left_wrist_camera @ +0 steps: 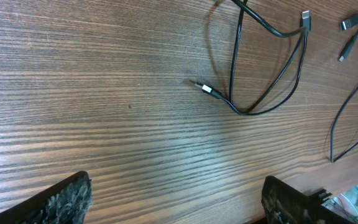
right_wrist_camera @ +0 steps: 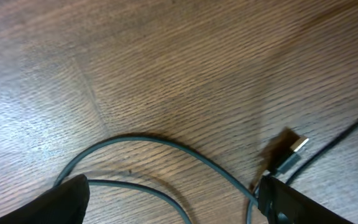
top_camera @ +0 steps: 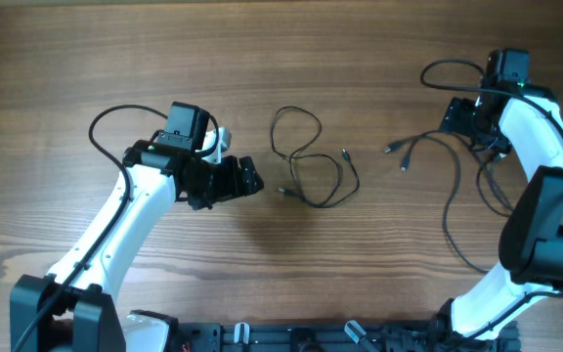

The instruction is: Untangle cables

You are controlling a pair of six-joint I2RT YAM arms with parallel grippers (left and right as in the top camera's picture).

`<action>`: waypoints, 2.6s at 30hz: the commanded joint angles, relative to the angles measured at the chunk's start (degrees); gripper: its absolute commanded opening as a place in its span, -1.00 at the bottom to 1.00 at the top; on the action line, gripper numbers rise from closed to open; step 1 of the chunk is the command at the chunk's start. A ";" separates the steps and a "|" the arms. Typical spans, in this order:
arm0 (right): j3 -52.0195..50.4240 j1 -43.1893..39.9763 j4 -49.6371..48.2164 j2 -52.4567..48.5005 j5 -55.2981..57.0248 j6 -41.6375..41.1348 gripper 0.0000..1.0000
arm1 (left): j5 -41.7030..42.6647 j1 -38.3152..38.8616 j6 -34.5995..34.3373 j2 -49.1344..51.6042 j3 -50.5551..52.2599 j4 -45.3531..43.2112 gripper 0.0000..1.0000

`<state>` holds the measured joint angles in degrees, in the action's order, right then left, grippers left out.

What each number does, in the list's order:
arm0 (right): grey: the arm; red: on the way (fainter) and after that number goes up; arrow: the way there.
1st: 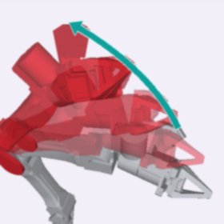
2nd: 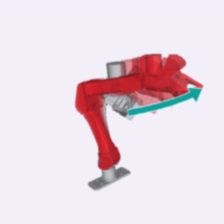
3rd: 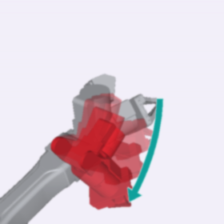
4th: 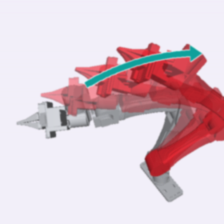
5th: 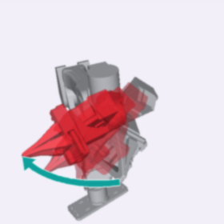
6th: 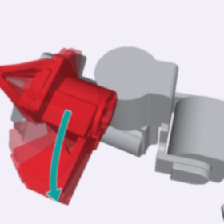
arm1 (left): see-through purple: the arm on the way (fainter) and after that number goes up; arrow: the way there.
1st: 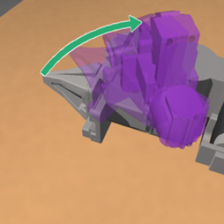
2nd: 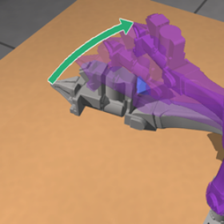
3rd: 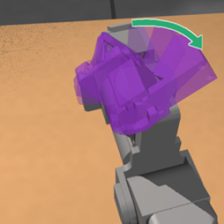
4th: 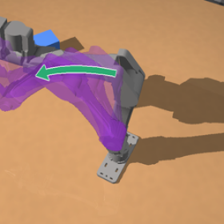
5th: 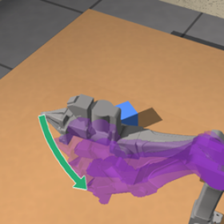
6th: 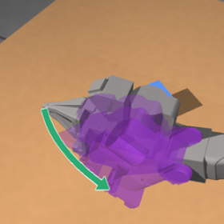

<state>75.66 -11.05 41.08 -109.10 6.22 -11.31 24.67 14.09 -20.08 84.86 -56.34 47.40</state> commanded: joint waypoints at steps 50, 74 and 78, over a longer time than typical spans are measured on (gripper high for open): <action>-3.56 -26.14 31.04 18.10 -20.85 1.68 -0.28 | -0.33 0.07 0.13 0.28 0.15 -2.36 0.80; -41.07 -26.14 -7.54 16.79 -6.99 -13.81 -0.28 | -0.33 0.07 0.13 0.28 0.15 -2.58 0.80; -41.07 -26.14 -8.09 16.79 -15.67 -10.47 -0.68 | -0.33 0.07 0.13 0.28 0.15 -2.60 0.80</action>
<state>38.70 -37.76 33.41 -87.07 2.44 -23.70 24.67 14.09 -20.05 84.93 -56.34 44.95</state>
